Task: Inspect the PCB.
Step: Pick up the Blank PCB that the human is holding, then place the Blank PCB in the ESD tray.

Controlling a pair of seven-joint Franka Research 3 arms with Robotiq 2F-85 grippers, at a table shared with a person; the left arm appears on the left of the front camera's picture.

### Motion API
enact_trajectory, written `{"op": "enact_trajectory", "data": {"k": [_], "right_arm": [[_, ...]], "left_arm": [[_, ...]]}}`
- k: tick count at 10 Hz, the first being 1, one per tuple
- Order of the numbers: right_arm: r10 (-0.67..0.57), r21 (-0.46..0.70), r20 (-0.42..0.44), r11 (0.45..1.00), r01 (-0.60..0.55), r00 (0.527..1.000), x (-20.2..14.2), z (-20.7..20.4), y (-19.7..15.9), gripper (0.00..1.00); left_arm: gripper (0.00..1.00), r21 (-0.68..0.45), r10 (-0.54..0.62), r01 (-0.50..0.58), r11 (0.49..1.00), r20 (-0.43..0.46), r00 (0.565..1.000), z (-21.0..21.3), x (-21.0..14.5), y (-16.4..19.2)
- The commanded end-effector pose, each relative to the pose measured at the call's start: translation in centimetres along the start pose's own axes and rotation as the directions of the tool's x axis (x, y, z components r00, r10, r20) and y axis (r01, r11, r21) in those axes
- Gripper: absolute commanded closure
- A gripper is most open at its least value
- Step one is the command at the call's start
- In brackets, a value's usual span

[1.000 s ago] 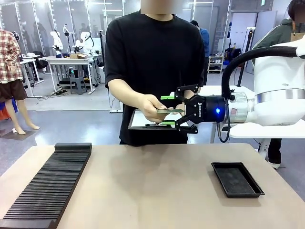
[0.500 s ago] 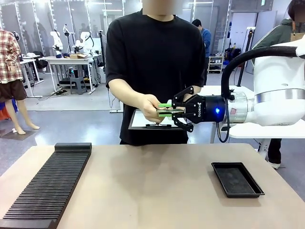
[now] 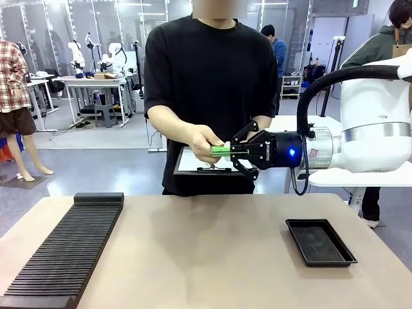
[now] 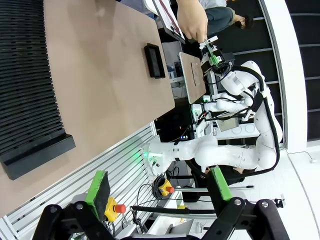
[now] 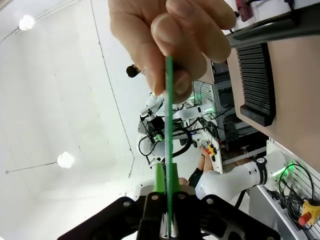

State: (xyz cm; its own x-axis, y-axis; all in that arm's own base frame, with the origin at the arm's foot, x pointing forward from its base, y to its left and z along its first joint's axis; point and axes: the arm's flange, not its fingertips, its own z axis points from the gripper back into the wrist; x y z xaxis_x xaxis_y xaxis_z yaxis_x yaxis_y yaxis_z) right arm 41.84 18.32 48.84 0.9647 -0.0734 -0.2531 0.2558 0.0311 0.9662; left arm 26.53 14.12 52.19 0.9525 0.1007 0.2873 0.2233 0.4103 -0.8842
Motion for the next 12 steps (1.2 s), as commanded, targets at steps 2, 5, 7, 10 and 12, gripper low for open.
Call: {"op": "enact_trajectory", "data": {"k": [2,5,7,10,12], "right_arm": [[0.003,0.001,-0.001,1.0,-0.003,1.0,0.0,-0.05,0.16,1.0],[0.003,0.001,-0.001,1.0,-0.003,1.0,0.0,-0.05,0.16,1.0],[0.003,0.001,-0.001,1.0,-0.003,1.0,0.0,-0.05,0.16,1.0],[0.003,0.001,-0.001,1.0,-0.003,1.0,0.0,-0.05,0.16,1.0],[0.003,0.001,-0.001,1.0,-0.003,1.0,0.0,-0.05,0.16,1.0]], "left_arm": [[0.0,0.0,-0.001,0.001,1.0,-0.002,1.0,0.07,0.22,-0.03],[0.0,0.0,-0.001,0.001,1.0,-0.002,1.0,0.07,0.22,-0.03],[0.0,0.0,-0.001,0.001,1.0,-0.002,1.0,0.07,0.22,-0.03],[0.0,0.0,-0.001,0.001,1.0,-0.002,1.0,0.07,0.22,-0.03],[0.0,0.0,-0.001,0.001,1.0,-0.002,1.0,0.07,0.22,-0.03]]}}
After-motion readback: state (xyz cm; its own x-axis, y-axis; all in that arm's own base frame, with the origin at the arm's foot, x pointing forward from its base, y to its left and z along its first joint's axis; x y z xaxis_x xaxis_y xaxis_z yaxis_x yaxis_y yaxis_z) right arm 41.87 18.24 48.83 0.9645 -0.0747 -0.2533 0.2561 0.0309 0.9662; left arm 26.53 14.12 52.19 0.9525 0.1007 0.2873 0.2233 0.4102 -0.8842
